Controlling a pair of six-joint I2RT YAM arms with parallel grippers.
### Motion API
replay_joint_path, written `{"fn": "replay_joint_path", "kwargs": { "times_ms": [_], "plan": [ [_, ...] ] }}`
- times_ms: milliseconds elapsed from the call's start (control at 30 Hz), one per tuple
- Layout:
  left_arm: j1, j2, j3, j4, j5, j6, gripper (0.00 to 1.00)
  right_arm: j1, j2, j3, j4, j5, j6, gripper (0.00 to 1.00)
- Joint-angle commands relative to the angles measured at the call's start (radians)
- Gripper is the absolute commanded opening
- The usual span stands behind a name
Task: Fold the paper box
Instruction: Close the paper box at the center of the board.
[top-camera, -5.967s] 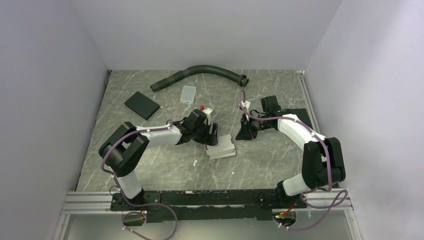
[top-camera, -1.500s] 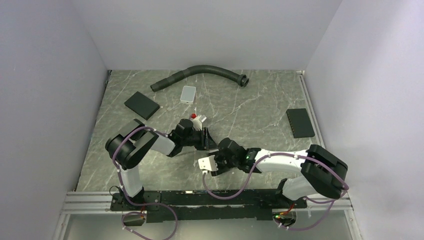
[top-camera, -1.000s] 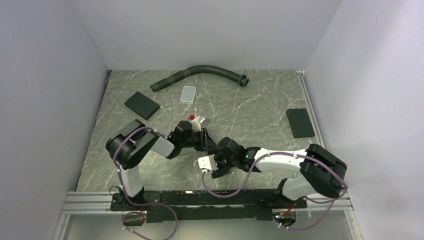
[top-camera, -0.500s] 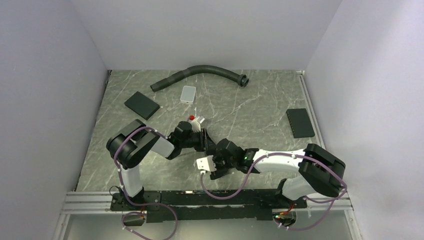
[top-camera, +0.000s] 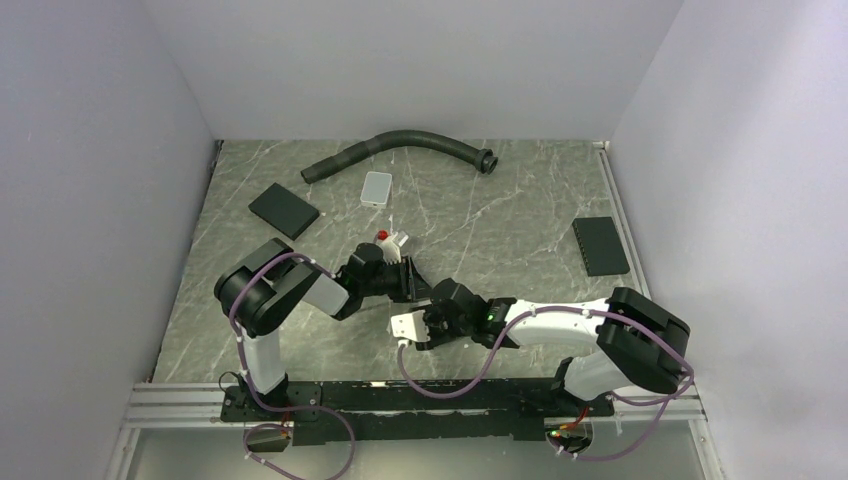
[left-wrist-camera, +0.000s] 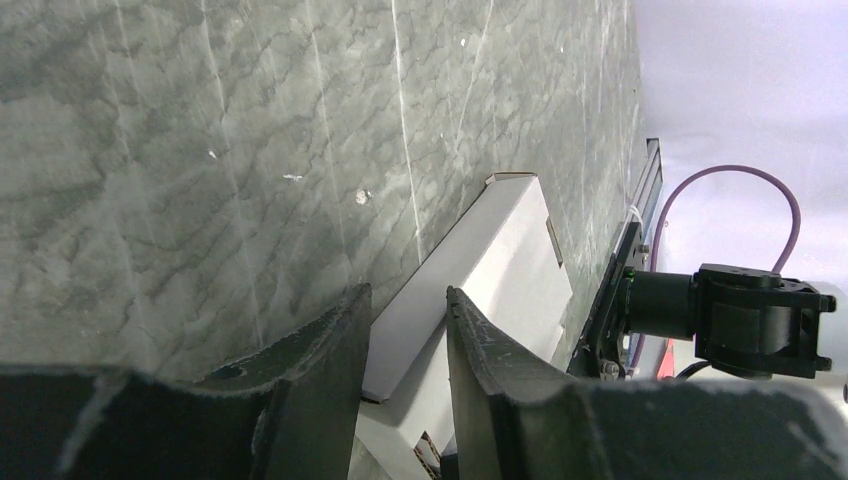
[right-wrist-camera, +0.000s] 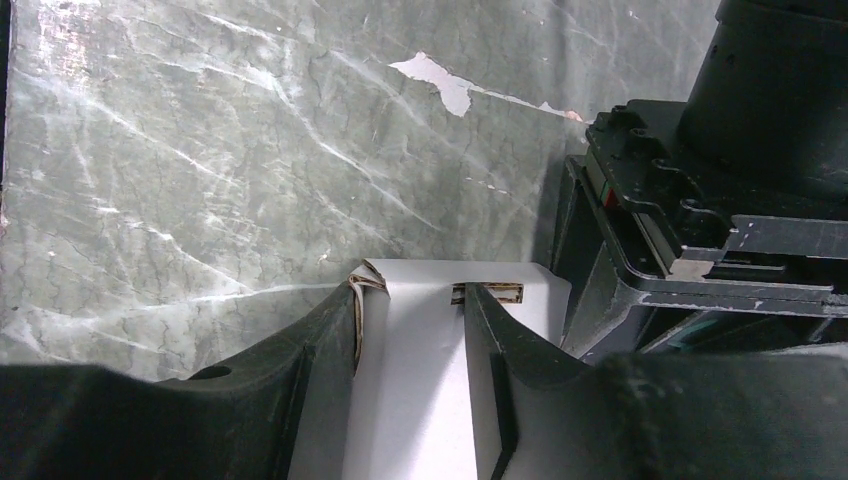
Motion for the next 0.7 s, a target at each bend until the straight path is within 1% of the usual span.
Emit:
{"fn": "replay_joint_path", "kwargs": {
  "times_ms": [0,33,67,133,200,333,433,533,600,667],
  "plan": [
    [-0.026,0.054,-0.063,-0.189,0.028,0.016,0.40,-0.040,0.037,0.017,0.007,0.078,0.013,0.35],
    [-0.026,0.054,-0.064,-0.187,0.028,0.015,0.40,-0.044,0.040,0.017,0.001,0.073,0.009,0.38],
    [-0.026,0.055,-0.064,-0.185,0.028,0.013,0.40,-0.046,0.041,0.019,-0.010,0.063,0.004,0.47],
    [-0.026,0.053,-0.066,-0.182,0.026,0.011,0.40,-0.048,0.030,0.020,-0.054,0.019,-0.026,0.61],
    [-0.026,0.051,-0.067,-0.183,0.025,0.011,0.40,-0.049,0.008,0.029,-0.104,-0.022,-0.039,0.70],
    [-0.025,0.048,-0.067,-0.185,0.024,0.012,0.40,-0.071,-0.052,0.054,-0.199,-0.099,-0.052,0.82],
    [-0.026,0.043,-0.063,-0.192,0.022,0.016,0.41,-0.127,-0.108,0.064,-0.275,-0.167,-0.082,0.88],
    [-0.026,0.036,-0.058,-0.197,0.021,0.022,0.41,-0.202,-0.179,0.064,-0.384,-0.250,-0.151,0.93],
    [-0.026,0.035,-0.053,-0.199,0.023,0.028,0.41,-0.247,-0.223,0.057,-0.469,-0.304,-0.231,0.98],
    [-0.025,0.033,-0.049,-0.201,0.024,0.031,0.41,-0.277,-0.254,0.046,-0.545,-0.316,-0.307,1.00]
  ]
}}
